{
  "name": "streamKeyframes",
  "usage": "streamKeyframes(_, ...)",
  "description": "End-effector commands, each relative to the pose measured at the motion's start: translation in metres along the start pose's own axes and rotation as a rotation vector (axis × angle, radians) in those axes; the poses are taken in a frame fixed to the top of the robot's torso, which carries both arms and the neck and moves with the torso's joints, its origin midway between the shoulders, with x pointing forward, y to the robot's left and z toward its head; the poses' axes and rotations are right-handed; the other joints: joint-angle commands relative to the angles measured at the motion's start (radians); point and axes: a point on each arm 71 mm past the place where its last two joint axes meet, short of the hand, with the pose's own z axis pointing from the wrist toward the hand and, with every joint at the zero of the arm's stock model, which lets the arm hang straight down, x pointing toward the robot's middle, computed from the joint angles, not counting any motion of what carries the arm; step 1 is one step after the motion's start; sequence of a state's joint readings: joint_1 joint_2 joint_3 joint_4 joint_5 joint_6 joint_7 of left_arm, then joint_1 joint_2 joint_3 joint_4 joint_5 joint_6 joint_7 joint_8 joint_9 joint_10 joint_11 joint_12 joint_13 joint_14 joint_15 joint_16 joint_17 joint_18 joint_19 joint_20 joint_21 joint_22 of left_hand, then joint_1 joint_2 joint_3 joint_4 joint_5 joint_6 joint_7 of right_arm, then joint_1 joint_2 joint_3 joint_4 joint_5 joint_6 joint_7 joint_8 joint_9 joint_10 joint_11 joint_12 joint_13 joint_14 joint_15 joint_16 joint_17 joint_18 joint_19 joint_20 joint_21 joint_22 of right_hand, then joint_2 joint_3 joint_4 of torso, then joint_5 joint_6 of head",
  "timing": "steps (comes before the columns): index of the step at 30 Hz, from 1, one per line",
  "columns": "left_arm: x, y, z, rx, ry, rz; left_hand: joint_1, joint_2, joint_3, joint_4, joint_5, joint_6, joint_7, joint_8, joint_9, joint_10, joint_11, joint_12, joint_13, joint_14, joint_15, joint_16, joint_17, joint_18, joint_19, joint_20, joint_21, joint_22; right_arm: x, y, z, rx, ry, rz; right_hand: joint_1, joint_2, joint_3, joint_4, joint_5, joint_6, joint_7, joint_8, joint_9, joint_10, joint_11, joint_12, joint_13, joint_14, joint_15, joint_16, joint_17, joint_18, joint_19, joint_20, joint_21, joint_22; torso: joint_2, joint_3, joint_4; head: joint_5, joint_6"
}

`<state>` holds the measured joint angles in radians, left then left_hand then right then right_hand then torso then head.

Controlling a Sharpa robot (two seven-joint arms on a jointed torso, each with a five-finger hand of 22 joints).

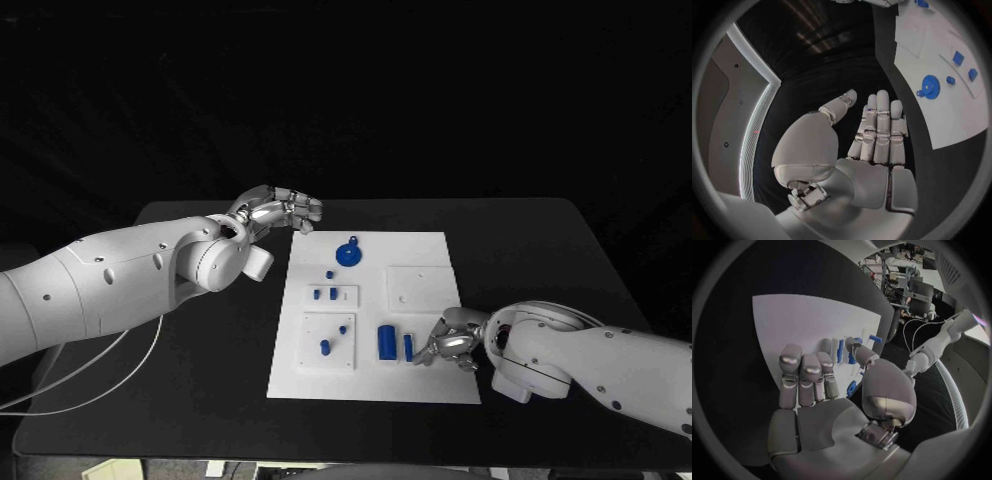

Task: Assemble the parts on the task board

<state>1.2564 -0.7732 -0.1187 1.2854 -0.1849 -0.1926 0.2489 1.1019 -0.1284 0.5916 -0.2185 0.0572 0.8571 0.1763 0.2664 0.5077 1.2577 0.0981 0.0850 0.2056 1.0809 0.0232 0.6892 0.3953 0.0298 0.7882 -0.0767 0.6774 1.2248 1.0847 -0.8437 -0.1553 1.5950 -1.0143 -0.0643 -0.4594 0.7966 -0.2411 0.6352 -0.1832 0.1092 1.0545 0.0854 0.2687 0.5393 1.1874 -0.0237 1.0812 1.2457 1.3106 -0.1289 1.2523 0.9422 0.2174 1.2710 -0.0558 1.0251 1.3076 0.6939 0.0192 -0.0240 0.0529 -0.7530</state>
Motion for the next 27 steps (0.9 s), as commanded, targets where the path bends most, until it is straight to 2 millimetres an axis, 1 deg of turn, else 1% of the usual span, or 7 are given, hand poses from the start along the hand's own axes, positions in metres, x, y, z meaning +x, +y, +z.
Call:
streamKeyframes(1, -0.002, 0.000, 0.003, 0.010, -0.002, -0.027, -0.006, -0.003, -0.001, 0.005, -0.002, -0.007, -0.003, 0.005, -0.001, -0.009, 0.001, -0.005, 0.001, 0.007, 0.000, -0.005, 0.001, 0.012, 0.004, 0.001, -0.006, 0.002, -0.012, 0.009, 0.000, -0.134, -0.008, 0.055, -0.012, 0.004, -0.046, -0.015, 0.015, -0.025, 0.007, -0.001, 0.006, -0.020, 0.005, -0.017, -0.008, -0.009, 0.004, -0.007, -0.003, 0.044, -0.014, -0.003, -0.009, -0.003, -0.006, -0.0003, -0.0024, -0.003, 0.019)
streamKeyframes(4, -0.008, 0.000, 0.005, 0.015, -0.019, -0.027, -0.005, -0.004, -0.001, 0.004, -0.002, -0.007, -0.003, 0.006, -0.001, -0.009, 0.001, -0.005, 0.001, 0.005, 0.000, -0.007, 0.002, 0.012, 0.003, 0.001, -0.007, 0.002, -0.036, 0.012, 0.001, -0.210, -0.070, 0.155, -0.028, 0.020, -0.122, -0.056, 0.091, -0.065, 0.019, -0.014, 0.010, -0.042, 0.019, -0.023, -0.010, -0.028, 0.016, -0.018, -0.005, 0.044, -0.041, 0.002, -0.026, -0.005, -0.017, 0.0020, -0.0046, -0.013, 0.044)
streamKeyframes(14, -0.035, -0.001, 0.014, 0.036, -0.083, -0.041, 0.002, 0.010, 0.002, -0.001, -0.002, 0.020, -0.016, 0.025, 0.002, -0.002, -0.002, -0.004, 0.003, -0.033, 0.023, -0.062, 0.002, 0.013, -0.019, 0.021, -0.031, 0.006, -0.152, -0.002, 0.005, -0.434, -0.343, 0.523, 0.064, 0.109, -0.185, -0.109, 0.130, -0.091, 0.027, -0.018, 0.023, -0.093, 0.025, -0.048, -0.029, -0.081, 0.022, -0.063, -0.021, 0.044, -0.096, 0.003, -0.072, -0.017, -0.074, -0.0023, -0.0034, -0.040, 0.104)
streamKeyframes(20, -0.055, -0.009, 0.022, 0.055, -0.152, -0.064, 0.000, 0.009, -0.001, -0.004, -0.003, 0.007, -0.010, 0.020, -0.004, -0.020, 0.006, -0.016, -0.004, -0.086, 0.053, -0.121, -0.005, 0.022, -0.043, 0.048, -0.053, 0.007, -0.193, -0.010, 0.018, -0.470, -0.456, 0.636, 0.129, 0.132, -0.214, -0.107, 0.151, -0.119, 0.050, -0.026, 0.029, -0.202, 0.049, -0.171, -0.125, -0.213, 0.055, -0.193, -0.089, 0.029, -0.243, 0.058, -0.210, -0.068, -0.104, -0.0038, 0.0001, -0.052, 0.130)
streamKeyframes(24, -0.061, -0.010, 0.028, 0.071, -0.192, -0.081, -0.013, -0.004, -0.012, -0.003, -0.002, -0.011, -0.013, 0.011, -0.010, -0.077, 0.019, -0.022, -0.024, -0.164, 0.085, -0.180, -0.017, 0.029, -0.081, 0.080, -0.083, 0.002, -0.201, -0.009, 0.025, -0.497, -0.478, 0.694, 0.140, 0.142, -0.197, -0.109, 0.146, -0.158, 0.081, -0.039, 0.029, -0.303, 0.092, -0.362, -0.297, -0.360, 0.138, -0.385, -0.195, -0.012, -0.425, 0.124, -0.394, -0.160, -0.114, -0.0003, 0.0003, -0.049, 0.149)
streamKeyframes(26, -0.064, -0.010, 0.032, 0.083, -0.214, -0.092, -0.035, -0.005, -0.045, -0.013, 0.003, -0.027, -0.017, 0.004, -0.014, -0.127, 0.025, -0.022, -0.045, -0.211, 0.103, -0.216, -0.026, 0.029, -0.123, 0.100, -0.116, -0.007, -0.202, -0.010, 0.029, -0.513, -0.487, 0.716, 0.141, 0.158, -0.167, -0.092, 0.131, -0.193, 0.095, -0.053, 0.022, -0.352, 0.157, -0.560, -0.491, -0.462, 0.226, -0.564, -0.299, -0.049, -0.563, 0.176, -0.542, -0.249, -0.120, 0.0014, 0.0007, -0.048, 0.154)
streamKeyframes(27, -0.065, -0.010, 0.033, 0.085, -0.220, -0.097, -0.043, -0.007, -0.058, -0.015, 0.002, -0.037, -0.020, 0.000, -0.017, -0.151, 0.027, -0.022, -0.056, -0.232, 0.109, -0.232, -0.030, 0.026, -0.141, 0.107, -0.132, -0.012, -0.202, -0.010, 0.030, -0.517, -0.490, 0.725, 0.153, 0.148, -0.164, -0.102, 0.128, -0.206, 0.086, -0.057, 0.019, -0.363, 0.164, -0.625, -0.562, -0.492, 0.244, -0.626, -0.337, -0.053, -0.593, 0.186, -0.580, -0.276, -0.122, 0.0018, 0.0009, -0.048, 0.157)
